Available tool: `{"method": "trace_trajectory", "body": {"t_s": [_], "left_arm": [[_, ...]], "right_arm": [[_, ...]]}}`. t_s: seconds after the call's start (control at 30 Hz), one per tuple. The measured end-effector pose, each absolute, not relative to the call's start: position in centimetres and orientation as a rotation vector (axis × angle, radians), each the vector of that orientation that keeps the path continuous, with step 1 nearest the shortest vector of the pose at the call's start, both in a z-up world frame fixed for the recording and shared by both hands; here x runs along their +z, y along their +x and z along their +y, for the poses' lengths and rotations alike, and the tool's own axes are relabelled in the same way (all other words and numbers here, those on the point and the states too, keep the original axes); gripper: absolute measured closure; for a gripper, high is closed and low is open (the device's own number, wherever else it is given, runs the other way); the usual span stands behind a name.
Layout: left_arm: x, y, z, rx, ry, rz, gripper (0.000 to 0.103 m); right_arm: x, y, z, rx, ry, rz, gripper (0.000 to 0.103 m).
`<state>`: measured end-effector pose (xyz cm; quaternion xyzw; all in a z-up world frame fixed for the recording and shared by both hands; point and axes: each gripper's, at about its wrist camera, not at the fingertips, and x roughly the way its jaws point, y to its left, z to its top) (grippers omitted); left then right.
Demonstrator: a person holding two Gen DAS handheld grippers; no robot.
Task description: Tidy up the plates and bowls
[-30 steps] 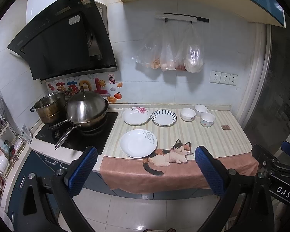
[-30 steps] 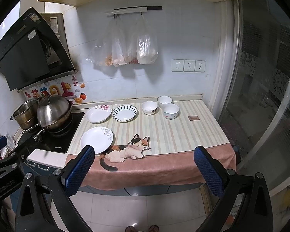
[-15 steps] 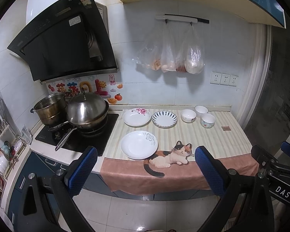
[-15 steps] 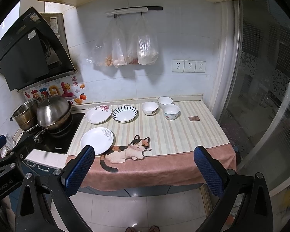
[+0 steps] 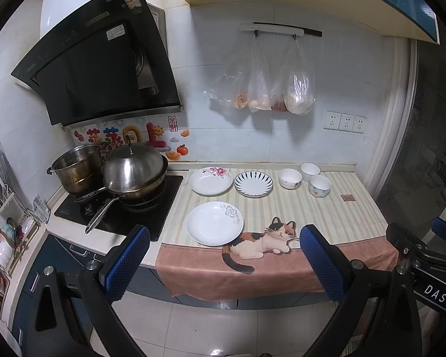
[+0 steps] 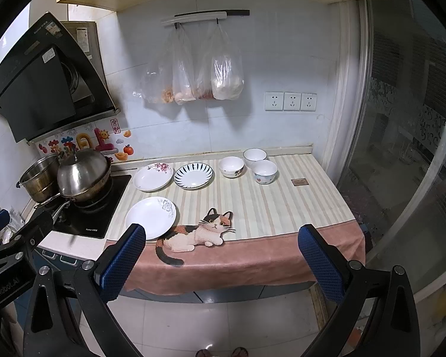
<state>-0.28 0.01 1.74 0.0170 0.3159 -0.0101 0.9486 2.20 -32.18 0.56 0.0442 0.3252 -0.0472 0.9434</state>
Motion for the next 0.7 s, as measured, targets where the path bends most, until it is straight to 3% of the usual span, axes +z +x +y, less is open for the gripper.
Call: {"method": "trace_trajectory", "body": {"t_s": [0.47, 0.7], "left_arm": [[1.6, 1.7, 1.3, -0.007, 0.034, 0.635, 0.0], [-3.9, 8.8, 5.7, 0.101, 0.013, 0.695, 0.0]], "right_arm": [[-0.8, 3.9, -31.0, -0.079, 0.156, 0.672, 0.0], [-6.8, 9.9, -28.7, 0.014, 0.23, 0.795, 0.0]]}}
